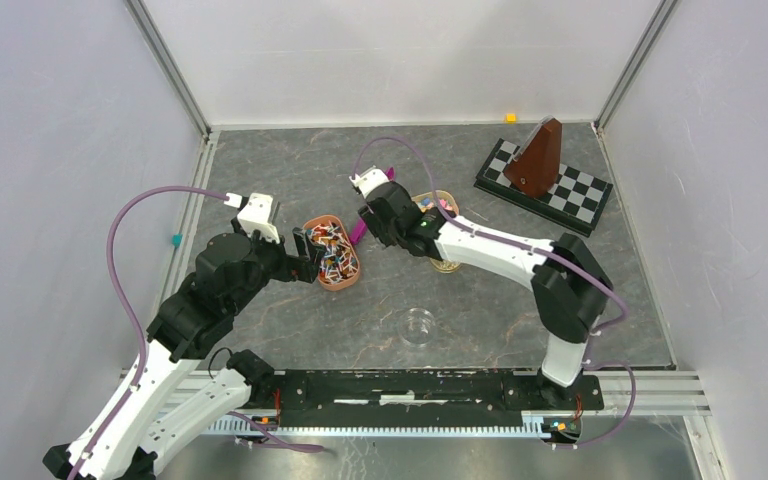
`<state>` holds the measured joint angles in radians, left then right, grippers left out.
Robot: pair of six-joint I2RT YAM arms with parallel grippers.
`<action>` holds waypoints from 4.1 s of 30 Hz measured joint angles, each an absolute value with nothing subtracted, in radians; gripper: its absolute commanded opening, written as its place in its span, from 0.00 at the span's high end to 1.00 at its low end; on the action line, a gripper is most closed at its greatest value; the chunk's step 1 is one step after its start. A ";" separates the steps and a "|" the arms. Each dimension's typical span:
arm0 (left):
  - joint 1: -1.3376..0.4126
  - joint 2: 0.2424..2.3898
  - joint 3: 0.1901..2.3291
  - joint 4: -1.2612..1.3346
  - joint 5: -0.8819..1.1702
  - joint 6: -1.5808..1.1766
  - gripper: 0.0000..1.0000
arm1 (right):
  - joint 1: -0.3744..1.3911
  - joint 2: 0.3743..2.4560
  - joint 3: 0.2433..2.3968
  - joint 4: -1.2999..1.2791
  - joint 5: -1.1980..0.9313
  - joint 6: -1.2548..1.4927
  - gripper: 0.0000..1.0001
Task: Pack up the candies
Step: Move the storage box to the center of the board, then pick up the spatula from the center of the board.
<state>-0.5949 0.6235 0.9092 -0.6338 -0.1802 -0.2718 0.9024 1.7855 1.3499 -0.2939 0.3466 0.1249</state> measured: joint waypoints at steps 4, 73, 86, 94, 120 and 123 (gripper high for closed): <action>-0.595 0.624 0.909 -0.634 -0.180 -0.272 0.00 | 0.873 1.876 1.415 -0.294 0.312 0.126 0.56; -0.590 0.606 0.902 -0.634 -0.174 -0.272 0.00 | 0.783 1.763 1.137 -0.407 -0.207 -0.608 1.00; -0.590 0.601 0.901 -0.634 -0.154 -0.272 0.00 | 0.767 1.629 0.981 -0.398 -0.233 -0.637 0.95; -0.590 0.601 0.900 -0.633 -0.152 -0.272 0.00 | 0.756 1.609 0.967 -0.449 -0.215 -0.605 0.71; -0.590 0.591 0.898 -0.633 -0.152 -0.272 0.00 | 0.773 1.692 1.254 -0.166 -0.129 0.065 0.43; -0.590 0.590 0.898 -0.633 -0.152 -0.272 0.00 | 0.777 1.732 1.252 -0.102 -0.103 0.164 0.41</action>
<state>-0.5903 0.5903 0.8982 -0.6334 -0.1524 -0.2718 0.7773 1.7321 1.2522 -0.1017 -0.1028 0.1642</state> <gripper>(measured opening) 0.997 0.567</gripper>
